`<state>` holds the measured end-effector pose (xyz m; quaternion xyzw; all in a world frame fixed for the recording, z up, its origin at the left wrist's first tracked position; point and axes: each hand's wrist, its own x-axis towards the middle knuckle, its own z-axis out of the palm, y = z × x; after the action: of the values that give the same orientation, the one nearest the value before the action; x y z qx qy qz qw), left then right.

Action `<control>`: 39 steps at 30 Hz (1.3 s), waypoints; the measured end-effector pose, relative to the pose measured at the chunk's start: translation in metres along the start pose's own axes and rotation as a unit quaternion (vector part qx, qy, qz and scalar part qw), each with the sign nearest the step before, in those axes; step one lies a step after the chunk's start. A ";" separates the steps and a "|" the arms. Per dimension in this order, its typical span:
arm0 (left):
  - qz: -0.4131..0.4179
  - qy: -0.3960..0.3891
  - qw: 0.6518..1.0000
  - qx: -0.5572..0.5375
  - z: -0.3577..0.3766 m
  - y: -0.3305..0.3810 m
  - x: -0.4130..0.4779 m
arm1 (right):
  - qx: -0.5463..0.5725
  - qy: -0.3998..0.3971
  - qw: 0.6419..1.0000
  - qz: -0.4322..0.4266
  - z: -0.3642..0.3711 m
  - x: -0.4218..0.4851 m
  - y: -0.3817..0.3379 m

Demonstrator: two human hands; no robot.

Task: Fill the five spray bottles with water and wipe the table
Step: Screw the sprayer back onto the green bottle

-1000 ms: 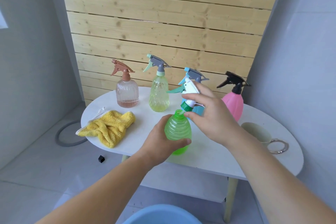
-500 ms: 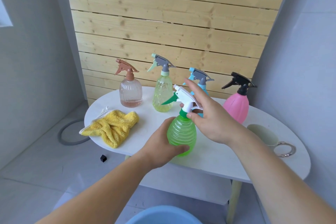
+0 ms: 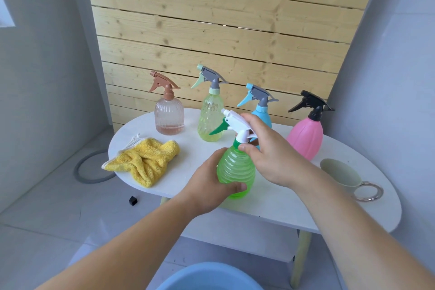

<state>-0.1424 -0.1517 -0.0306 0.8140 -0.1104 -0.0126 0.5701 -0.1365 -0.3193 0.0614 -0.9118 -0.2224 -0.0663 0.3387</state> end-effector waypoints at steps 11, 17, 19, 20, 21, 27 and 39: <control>0.010 0.019 0.999 0.043 0.005 0.005 -0.002 | 0.076 0.021 0.997 0.012 0.001 0.001 0.005; 0.006 0.021 0.999 0.037 0.008 0.004 -0.004 | 0.074 0.031 0.997 0.004 0.002 0.001 0.004; 0.008 0.021 0.999 0.041 0.008 0.005 -0.004 | 0.073 0.019 0.997 0.003 -0.001 0.000 0.006; 0.009 0.022 0.999 0.042 0.008 0.005 -0.004 | 0.067 0.024 0.997 0.009 0.000 0.000 0.007; 0.008 0.021 0.999 0.042 0.008 0.005 -0.004 | 0.055 0.035 0.998 0.013 0.002 0.000 0.006; 0.011 0.026 0.999 0.039 0.009 0.005 -0.004 | 0.098 0.032 0.995 0.004 0.005 0.000 0.005; 0.004 0.034 0.998 0.047 0.010 0.006 -0.003 | 0.121 0.044 0.991 0.024 0.004 -0.001 0.011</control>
<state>-0.1477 -0.1620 -0.0289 0.8397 -0.0947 0.0221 0.5343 -0.1324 -0.3245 0.0511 -0.8654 -0.1914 -0.0703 0.4577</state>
